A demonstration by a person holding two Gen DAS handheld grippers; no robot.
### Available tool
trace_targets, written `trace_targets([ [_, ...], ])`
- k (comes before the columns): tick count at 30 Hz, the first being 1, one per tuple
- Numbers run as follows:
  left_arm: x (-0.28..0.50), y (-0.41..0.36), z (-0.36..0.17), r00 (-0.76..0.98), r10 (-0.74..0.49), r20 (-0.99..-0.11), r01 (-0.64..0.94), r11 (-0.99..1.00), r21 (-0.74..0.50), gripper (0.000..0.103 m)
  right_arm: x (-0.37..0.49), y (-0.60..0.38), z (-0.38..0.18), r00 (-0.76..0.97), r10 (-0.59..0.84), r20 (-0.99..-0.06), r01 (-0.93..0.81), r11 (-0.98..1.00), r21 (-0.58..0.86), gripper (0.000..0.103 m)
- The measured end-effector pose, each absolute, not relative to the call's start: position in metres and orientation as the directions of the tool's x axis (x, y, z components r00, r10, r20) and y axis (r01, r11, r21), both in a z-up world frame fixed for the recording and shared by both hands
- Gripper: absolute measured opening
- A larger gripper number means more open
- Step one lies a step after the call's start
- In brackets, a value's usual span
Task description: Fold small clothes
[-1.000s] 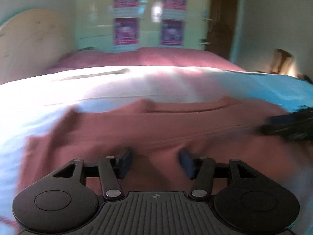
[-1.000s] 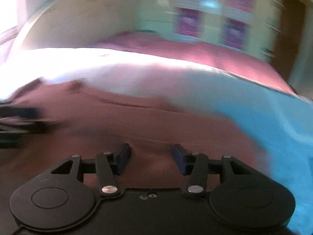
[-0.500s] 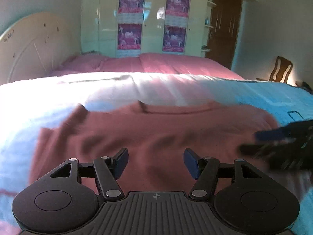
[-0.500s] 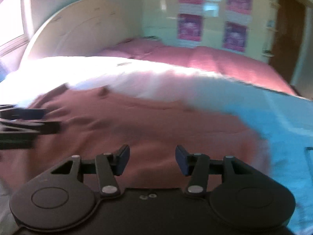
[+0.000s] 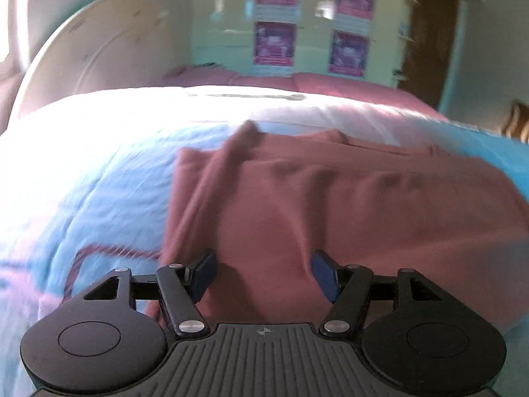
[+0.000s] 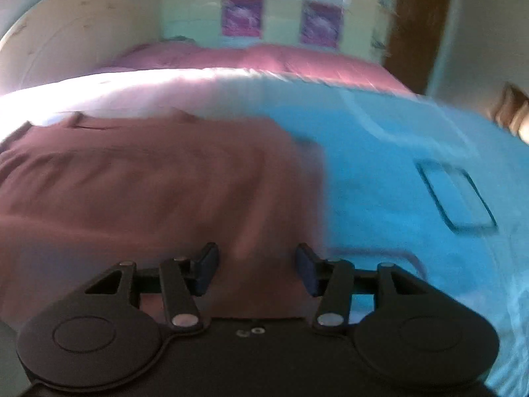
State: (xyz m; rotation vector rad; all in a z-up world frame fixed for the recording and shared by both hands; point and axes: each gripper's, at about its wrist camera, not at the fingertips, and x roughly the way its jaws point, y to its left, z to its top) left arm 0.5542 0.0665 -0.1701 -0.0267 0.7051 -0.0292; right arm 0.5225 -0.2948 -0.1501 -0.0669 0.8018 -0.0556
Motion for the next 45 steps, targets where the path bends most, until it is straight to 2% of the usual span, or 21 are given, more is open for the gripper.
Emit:
trace_targets([
  [2,0.55,0.049,-0.164,0.772,-0.025,-0.635,0.029,1.0,-0.005,0.064,0.517,-0.293,-0.144,0.709,-0.077,-0.701,0.035,0.997,-0.074,0.044],
  [6,0.538,-0.011,-0.158,0.789,-0.135,-0.6,0.164,0.986,-0.006,0.064,0.497,-0.244,-0.129,0.771,0.03,-0.636,-0.075,0.996,-0.044,0.045],
  [10,0.54,-0.049,-0.166,0.761,-0.161,-0.629,0.214,0.977,0.008,0.065,0.496,-0.194,-0.145,0.744,0.091,-0.662,-0.171,0.984,-0.057,0.045],
  [13,0.525,-0.057,-0.173,0.732,-0.122,-0.671,0.225,0.972,0.068,0.065,0.491,-0.184,-0.163,0.688,0.044,-0.725,-0.181,0.977,-0.111,0.046],
  [16,0.498,-0.045,-0.179,0.732,-0.143,-0.667,0.228,0.973,0.042,0.067,0.467,-0.183,-0.169,0.706,0.023,-0.708,-0.196,0.967,-0.165,0.048],
  [22,0.491,-0.019,-0.169,0.76,-0.122,-0.638,0.169,0.986,0.013,0.067,0.467,-0.191,-0.151,0.726,0.052,-0.686,-0.157,0.983,-0.091,0.046],
  [26,0.494,0.032,-0.169,0.768,-0.027,-0.64,0.071,0.997,0.043,0.067,0.462,-0.224,-0.151,0.711,-0.028,-0.702,-0.087,0.988,-0.127,0.045],
  [30,0.484,0.08,-0.171,0.757,0.024,-0.653,0.009,0.999,0.047,0.067,0.454,-0.284,-0.152,0.686,-0.137,-0.715,0.061,0.989,-0.131,0.046],
  [31,0.482,0.084,-0.169,0.757,0.029,-0.653,0.004,0.999,0.05,0.067,0.453,-0.295,-0.153,0.675,-0.139,-0.725,0.077,0.99,-0.118,0.043],
  [33,0.484,0.084,-0.166,0.769,0.029,-0.638,-0.004,0.999,0.041,0.067,0.452,-0.302,-0.148,0.675,-0.103,-0.731,0.071,0.995,-0.075,0.025],
  [34,0.484,0.083,-0.164,0.778,0.022,-0.627,-0.005,1.0,0.029,0.067,0.453,-0.3,-0.143,0.683,-0.108,-0.722,0.075,0.994,-0.079,0.011],
  [37,0.492,0.077,-0.171,0.756,0.035,-0.654,-0.004,0.999,0.048,0.067,0.452,-0.291,-0.129,0.732,-0.091,-0.675,0.069,0.996,-0.06,0.011],
  [40,0.493,0.075,-0.173,0.745,0.044,-0.666,0.002,0.998,0.068,0.067,0.466,-0.297,-0.151,0.642,-0.119,-0.757,0.075,0.993,-0.092,0.008],
  [42,0.492,0.075,-0.169,0.744,0.043,-0.666,0.003,0.998,0.068,0.067,0.463,-0.296,-0.149,0.653,-0.119,-0.748,0.059,0.993,-0.107,0.009],
  [45,0.49,0.078,-0.172,0.742,0.036,-0.67,0.002,0.998,0.056,0.067,0.45,-0.295,-0.131,0.724,-0.102,-0.682,0.074,0.995,-0.07,0.017],
])
